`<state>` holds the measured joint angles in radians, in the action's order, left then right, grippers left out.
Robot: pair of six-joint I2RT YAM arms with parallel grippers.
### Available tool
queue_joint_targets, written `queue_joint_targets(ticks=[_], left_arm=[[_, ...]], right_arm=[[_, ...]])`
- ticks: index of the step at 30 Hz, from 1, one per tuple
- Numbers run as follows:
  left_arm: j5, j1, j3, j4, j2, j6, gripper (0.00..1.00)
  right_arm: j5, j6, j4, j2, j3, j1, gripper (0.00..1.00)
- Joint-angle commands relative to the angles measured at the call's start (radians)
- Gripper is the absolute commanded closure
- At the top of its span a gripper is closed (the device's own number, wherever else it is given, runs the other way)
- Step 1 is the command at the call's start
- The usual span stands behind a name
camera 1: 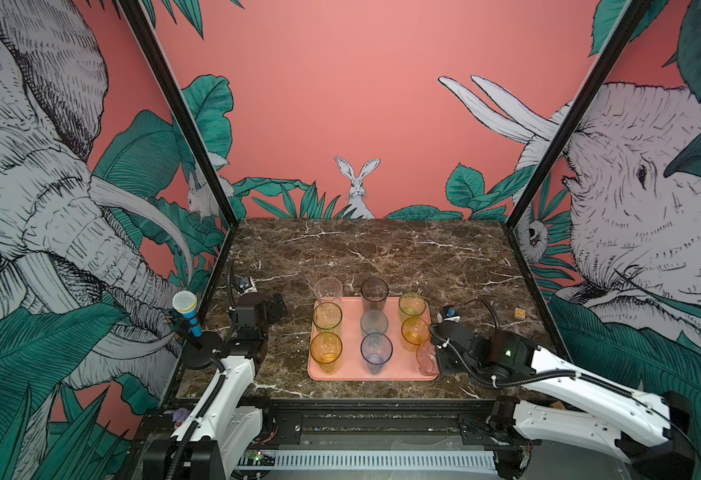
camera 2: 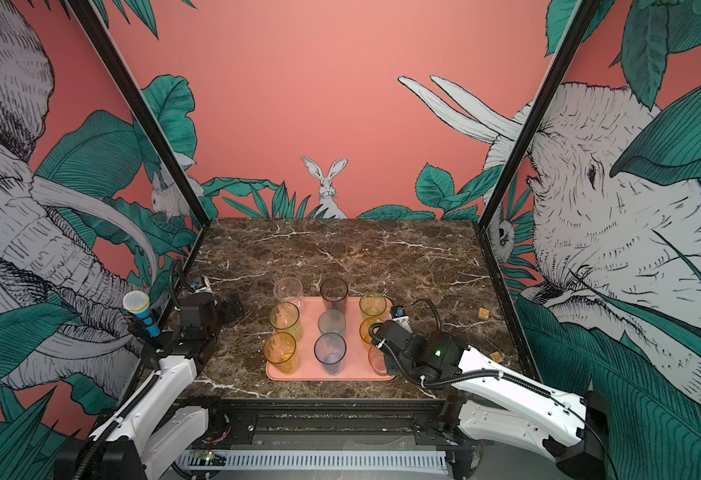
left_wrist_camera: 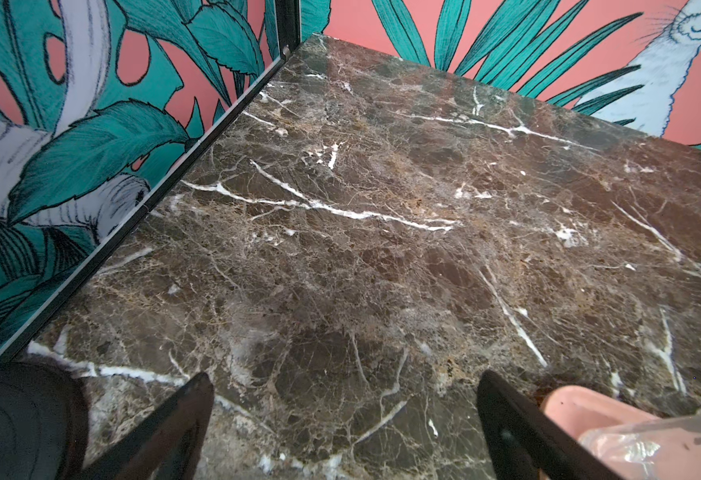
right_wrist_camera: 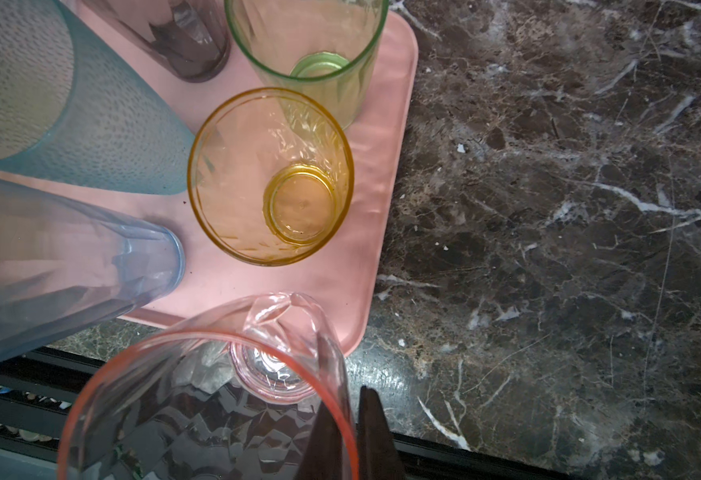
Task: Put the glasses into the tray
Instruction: 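Lower the pink glass onto the tray beside the yellow glass and open the right gripper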
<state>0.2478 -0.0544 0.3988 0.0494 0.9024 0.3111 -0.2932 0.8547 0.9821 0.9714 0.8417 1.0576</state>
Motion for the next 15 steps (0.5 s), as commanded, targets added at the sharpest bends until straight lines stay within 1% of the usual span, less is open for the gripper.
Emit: queue_joint_targets(ticks=[1,7,15], left_arm=[[0.01,0.0,-0.009,0.015,-0.009,0.01,0.01],[0.004,-0.001,-0.018,0.02,-0.043,0.002,0.01],[-0.023,-0.001,-0.012,-0.016,-0.095,0.012,0.01]], right_arm=[[-0.023,0.059,-0.044,0.009,-0.024,0.012,1.0],[-0.017,0.078,-0.095,0.012,-0.069,0.016,1.0],[-0.025,0.092,-0.129,0.039,-0.102,0.016,1.0]])
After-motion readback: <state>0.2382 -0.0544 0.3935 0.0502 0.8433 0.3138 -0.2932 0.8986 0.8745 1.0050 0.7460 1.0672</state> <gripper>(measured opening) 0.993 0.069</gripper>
